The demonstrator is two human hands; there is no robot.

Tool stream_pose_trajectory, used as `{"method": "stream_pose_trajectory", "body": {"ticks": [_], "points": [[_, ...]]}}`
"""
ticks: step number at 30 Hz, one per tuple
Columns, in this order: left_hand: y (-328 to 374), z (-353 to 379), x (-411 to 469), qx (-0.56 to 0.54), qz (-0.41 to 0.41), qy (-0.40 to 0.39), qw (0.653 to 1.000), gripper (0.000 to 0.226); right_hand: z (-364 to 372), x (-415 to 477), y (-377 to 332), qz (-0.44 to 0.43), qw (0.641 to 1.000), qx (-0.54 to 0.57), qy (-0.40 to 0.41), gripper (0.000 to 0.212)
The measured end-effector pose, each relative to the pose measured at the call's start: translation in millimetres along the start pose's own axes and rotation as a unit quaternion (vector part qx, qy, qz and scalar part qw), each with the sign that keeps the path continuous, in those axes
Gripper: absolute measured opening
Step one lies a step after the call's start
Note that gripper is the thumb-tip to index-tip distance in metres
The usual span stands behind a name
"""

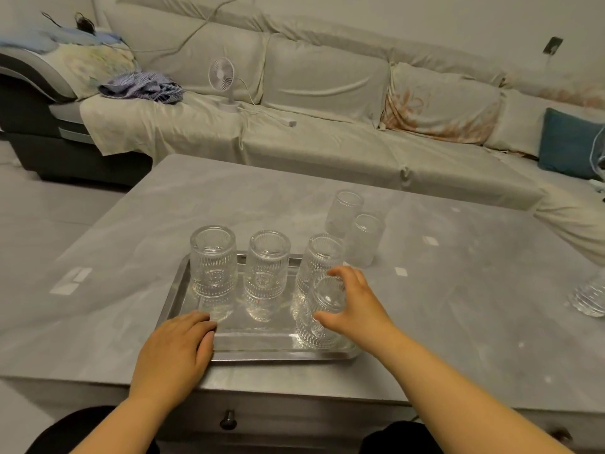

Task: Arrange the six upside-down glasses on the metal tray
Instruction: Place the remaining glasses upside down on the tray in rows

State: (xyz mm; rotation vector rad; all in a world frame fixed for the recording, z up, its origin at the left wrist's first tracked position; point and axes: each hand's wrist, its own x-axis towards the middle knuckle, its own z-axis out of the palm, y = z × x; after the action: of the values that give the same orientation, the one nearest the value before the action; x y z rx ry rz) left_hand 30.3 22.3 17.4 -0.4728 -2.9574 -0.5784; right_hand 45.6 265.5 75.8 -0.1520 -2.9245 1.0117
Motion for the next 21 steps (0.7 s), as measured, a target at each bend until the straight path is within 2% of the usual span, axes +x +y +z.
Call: {"method": "stream_pose_trajectory", "body": {"ticks": [2, 6, 10, 15, 18, 21], "points": [[-0.7, 2.3, 0.3, -0.005, 0.000, 0.011, 1.000, 0.047, 0.3, 3.3, 0.8, 0.002, 1.000, -0.002, 0.000, 0.066], [-2.5, 5.3, 7.6, -0.067, -0.038, 0.023, 0.997, 0.023, -0.3, 7.4, 1.7, -0.006, 1.000, -0.022, -0.016, 0.069], [-12.0, 4.6, 17.3, -0.109, -0.069, 0.037, 0.991, 0.025, -6.3, 8.0, 7.1, -0.013, 1.000, -0.016, -0.013, 0.070], [-26.6, 4.3, 23.1, -0.097, -0.116, 0.018, 0.988, 0.036, -33.6, 33.8, 20.9, 0.006, 0.993, 0.047, 0.106, 0.055], [-27.9, 7.1, 24.2, -0.096, -0.114, 0.014, 0.989, 0.038, -48.3, 62.9, 35.2, 0.032, 0.988, 0.017, 0.152, 0.053], [-28.7, 8.5, 25.3, -0.090, -0.112, 0.015, 0.989, 0.037, -58.3, 95.7, 46.1, 0.076, 0.985, -0.033, 0.149, 0.060]]}}
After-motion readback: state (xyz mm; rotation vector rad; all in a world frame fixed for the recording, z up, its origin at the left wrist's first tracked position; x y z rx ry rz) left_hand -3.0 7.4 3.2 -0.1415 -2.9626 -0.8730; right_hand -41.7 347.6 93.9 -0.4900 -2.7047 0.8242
